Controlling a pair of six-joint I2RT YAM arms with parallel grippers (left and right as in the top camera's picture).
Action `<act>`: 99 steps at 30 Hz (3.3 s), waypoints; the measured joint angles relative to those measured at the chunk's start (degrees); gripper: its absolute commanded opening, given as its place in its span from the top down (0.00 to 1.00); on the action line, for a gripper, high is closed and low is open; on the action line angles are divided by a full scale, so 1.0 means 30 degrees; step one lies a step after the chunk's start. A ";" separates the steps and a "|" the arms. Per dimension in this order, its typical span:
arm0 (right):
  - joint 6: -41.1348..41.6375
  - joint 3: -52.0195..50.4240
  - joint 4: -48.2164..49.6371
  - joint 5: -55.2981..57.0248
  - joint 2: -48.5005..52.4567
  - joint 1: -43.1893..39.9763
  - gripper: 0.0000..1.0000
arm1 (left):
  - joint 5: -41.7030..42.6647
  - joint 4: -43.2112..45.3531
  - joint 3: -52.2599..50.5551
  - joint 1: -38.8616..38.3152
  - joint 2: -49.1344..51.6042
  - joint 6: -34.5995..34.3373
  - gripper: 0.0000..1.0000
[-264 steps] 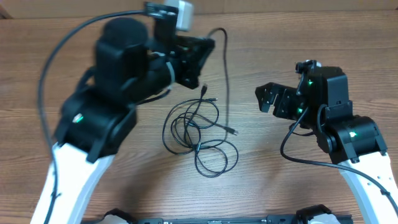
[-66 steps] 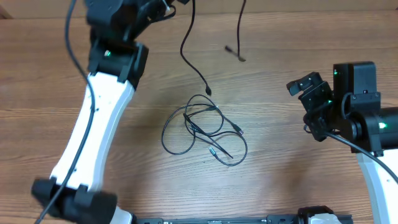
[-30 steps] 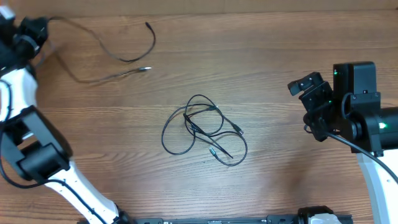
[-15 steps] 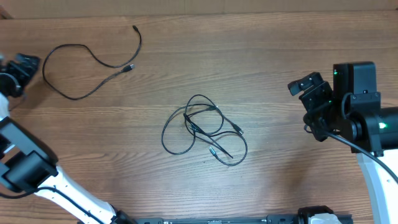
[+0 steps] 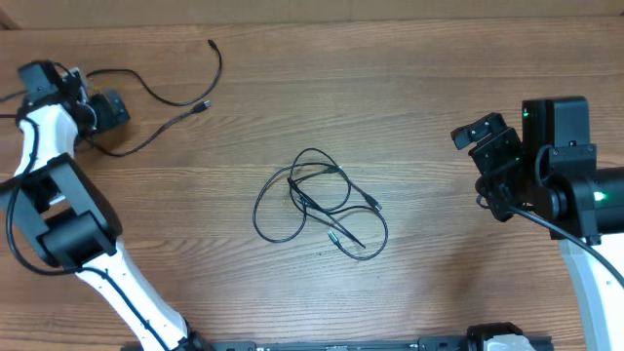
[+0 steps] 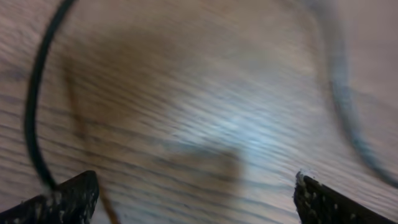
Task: Untangle cables
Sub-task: 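Lay the cable down at the far left and open the left gripper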
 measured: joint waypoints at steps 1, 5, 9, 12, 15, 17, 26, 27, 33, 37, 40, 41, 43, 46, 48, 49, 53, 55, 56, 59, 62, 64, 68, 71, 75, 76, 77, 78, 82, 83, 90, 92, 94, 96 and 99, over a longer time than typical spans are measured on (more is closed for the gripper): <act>0.0007 0.0000 -0.0007 -0.0007 0.0000 -0.0007 0.00 | -0.0386 0.0080 0.0000 0.0007 0.0415 0.0087 0.00; -0.0007 0.0000 0.0000 -0.0007 0.0000 0.0000 0.00 | -0.1676 0.0896 0.0066 0.0131 0.0998 0.0459 0.05; 0.0000 0.0000 -0.0007 -0.0007 0.0000 -0.0007 0.00 | -0.2237 0.1435 0.0066 0.0364 0.1151 0.0481 0.08; 0.0007 0.0000 0.0000 -0.0022 0.0000 -0.0007 0.00 | -0.2550 0.1829 0.0073 0.0692 0.1246 0.0481 0.10; 0.0000 0.0000 0.0000 -0.0007 0.0000 -0.0007 0.00 | -0.2601 0.1166 0.0758 0.0838 0.1435 0.0466 0.10; 0.0015 0.0000 -0.0015 -0.0015 0.0000 -0.0007 0.00 | -0.2455 -0.0233 0.2091 0.0925 0.1763 0.0299 0.08; 0.0007 0.0000 0.0007 -0.0007 0.0000 -0.0007 0.00 | -0.1384 -0.3147 0.7424 0.0954 0.1843 -0.0772 0.07; 0.0007 0.0000 0.0000 -0.0015 0.0000 -0.0007 0.00 | -0.1719 -0.3541 0.7417 0.0954 0.1843 -0.0765 0.07; 0.0000 0.0000 0.0007 -0.0007 0.0000 -0.0007 0.00 | -0.3738 -0.4860 0.6528 0.1610 0.2492 0.0036 0.11; 0.0007 0.0000 0.0000 -0.0015 0.0000 -0.0007 0.00 | -0.3045 -0.5078 0.5901 0.2703 0.3657 0.0692 0.20; 0.0007 0.0000 0.0000 -0.0015 0.0000 -0.0007 0.00 | -0.1421 -0.4619 0.5938 0.3388 0.3694 0.1384 0.42; 0.0000 0.0000 0.0007 -0.0015 0.0000 -0.0007 0.00 | -0.1107 -0.4554 0.5938 0.3534 0.3738 0.1464 0.57; 0.0000 0.0000 -0.0007 -0.0007 0.0007 -0.0007 0.00 | -0.0328 -0.4342 0.5931 0.3687 0.3767 0.1836 0.96; 0.0000 0.0000 -0.0007 0.0000 0.0015 -0.0007 0.00 | 0.0197 -0.3803 0.5887 0.3577 0.3803 0.1792 0.96; 0.0000 0.0000 0.0015 -0.0015 0.0015 0.0000 0.00 | 0.0408 -0.3424 0.5909 0.3541 0.3803 0.1217 0.96; 0.0007 0.0000 0.0000 -0.0007 0.0015 -0.0007 0.00 | 0.0510 -0.3366 0.5989 0.3483 0.3803 0.0780 0.96; 0.0007 0.0000 -0.0007 -0.0015 0.0015 0.0000 0.00 | 0.1078 -0.3475 0.7686 0.3417 0.3949 -0.1348 0.96; 0.0007 0.0000 0.0007 -0.0007 0.0015 -0.0007 0.00 | 0.1552 -0.3475 0.9041 0.3424 0.3978 -0.2506 0.96; 0.0007 0.0000 0.0000 -0.0015 0.0015 -0.0007 0.00 | 0.1953 -0.3366 1.0156 0.3439 0.3978 -0.3534 0.96; 0.0007 0.0000 0.0000 0.0000 0.0015 0.0000 0.00 | 0.2718 -0.3264 1.2458 0.3570 0.3963 -0.5712 0.96; 0.0007 0.0000 0.0000 -0.0007 0.0015 -0.0007 0.00 | 0.3235 -0.3169 1.3937 0.3716 0.3818 -0.7563 0.94; 0.0000 0.0000 0.0007 -0.0015 0.0015 -0.0007 0.00 | 0.3555 -0.2965 1.4382 0.3956 0.3723 -0.8437 0.53; 0.0007 0.0000 0.0007 -0.0007 0.0015 -0.0007 0.00 | 0.3934 -0.3555 1.4396 0.4401 0.3687 -0.8932 0.22; 0.0007 0.0000 0.0000 -0.0015 0.0015 -0.0007 0.00 | 0.4014 -0.4065 1.4032 0.4430 0.3679 -0.8641 0.18; 0.0007 0.0000 0.0000 -0.0007 0.0015 0.0000 0.00 | 0.4080 -0.4517 1.2429 0.4073 0.3679 -0.8233 0.20; 0.0015 0.0000 0.0000 -0.0007 0.0015 -0.0007 0.00 | 0.4080 -0.4634 1.1941 0.3942 0.3679 -0.8094 0.21; 0.0007 0.0000 -0.0007 -0.0007 0.0015 -0.0007 0.00 | 0.4080 -0.4707 1.1460 0.3789 0.3679 -0.7934 0.24; 0.0015 0.0000 0.0000 -0.0015 0.0015 -0.0007 0.00 | 0.4073 -0.4743 1.0812 0.3585 0.3687 -0.7584 0.25; 0.0007 0.0000 -0.0007 -0.0007 0.0015 -0.0007 0.00 | 0.3905 -0.4714 0.9129 0.2637 0.3687 -0.5668 0.25; 0.0000 0.0000 0.0000 -0.0007 0.0015 0.0000 0.00 | 0.3687 -0.4714 0.8823 0.2368 0.3687 -0.5253 0.26; 0.0000 0.0000 -0.0015 -0.0007 0.0015 -0.0007 0.00 | 0.0692 -0.4342 0.7271 0.0554 0.3687 -0.3672 0.76; 0.0007 0.0000 -0.0007 -0.0007 0.0015 0.0000 0.00 | -0.0532 -0.4350 0.6994 0.0138 0.3687 -0.3519 0.92; 0.0007 0.0000 -0.0007 -0.0007 0.0015 0.0000 0.00 | -0.1639 -0.4415 0.6732 -0.0087 0.3687 -0.3519 0.96; 0.0015 0.0000 0.0000 -0.0007 0.0015 -0.0007 0.00 | -0.2412 -0.4554 0.6564 -0.0080 0.3687 -0.3570 0.96; 0.0000 0.0000 -0.0007 -0.0015 0.0015 0.0000 0.00 | -0.3075 -0.4728 0.6543 0.0299 0.3687 -0.3636 0.96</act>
